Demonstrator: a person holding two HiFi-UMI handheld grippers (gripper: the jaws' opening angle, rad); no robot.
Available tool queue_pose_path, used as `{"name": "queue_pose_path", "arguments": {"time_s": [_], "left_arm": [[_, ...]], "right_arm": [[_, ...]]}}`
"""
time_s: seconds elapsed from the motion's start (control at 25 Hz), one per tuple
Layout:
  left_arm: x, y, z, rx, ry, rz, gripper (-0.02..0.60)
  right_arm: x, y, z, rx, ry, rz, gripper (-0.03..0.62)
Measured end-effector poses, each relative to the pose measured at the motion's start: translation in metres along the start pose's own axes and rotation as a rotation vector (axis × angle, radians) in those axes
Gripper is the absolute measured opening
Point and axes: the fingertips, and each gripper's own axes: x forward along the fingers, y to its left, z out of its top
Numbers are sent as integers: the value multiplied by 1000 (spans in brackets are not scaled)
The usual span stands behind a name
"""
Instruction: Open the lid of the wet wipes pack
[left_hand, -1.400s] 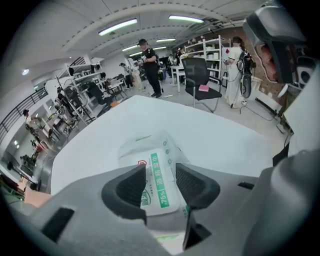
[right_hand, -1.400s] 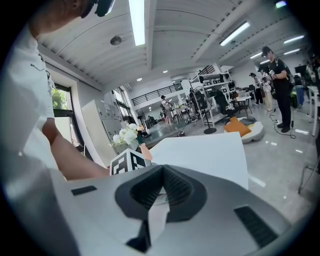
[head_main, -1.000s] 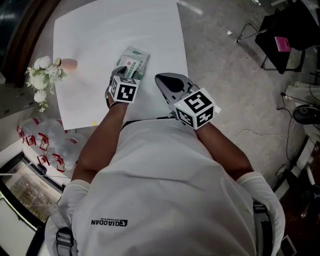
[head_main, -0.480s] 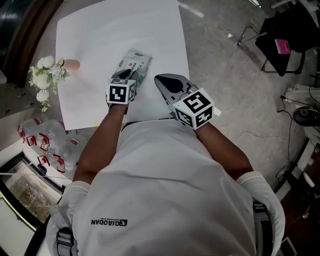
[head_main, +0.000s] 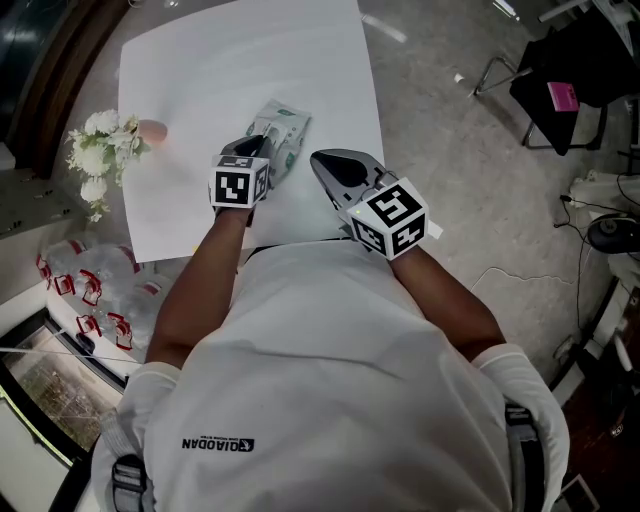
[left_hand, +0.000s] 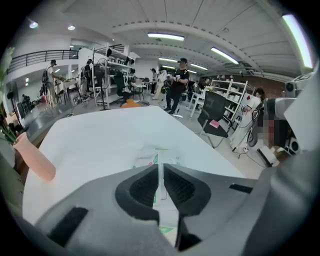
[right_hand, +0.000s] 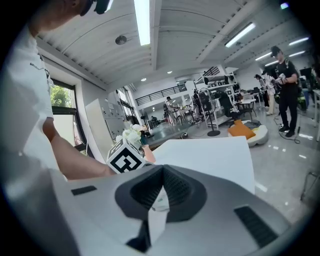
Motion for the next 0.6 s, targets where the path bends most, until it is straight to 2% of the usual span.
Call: {"name": "queue_pose_path", "arguments": {"time_s": [0.2, 0.4, 0.6], "left_arm": [[-9, 24, 4, 124, -1, 70, 20], [-10, 50, -2, 158, 10, 94, 34], [-3, 67, -7, 179, 25, 66, 49]], "right_arm": [[4, 8, 4, -6, -13, -11, 6], [6, 15, 8, -6, -23, -31, 6], [8, 21, 8, 0, -26, -61, 6]]}}
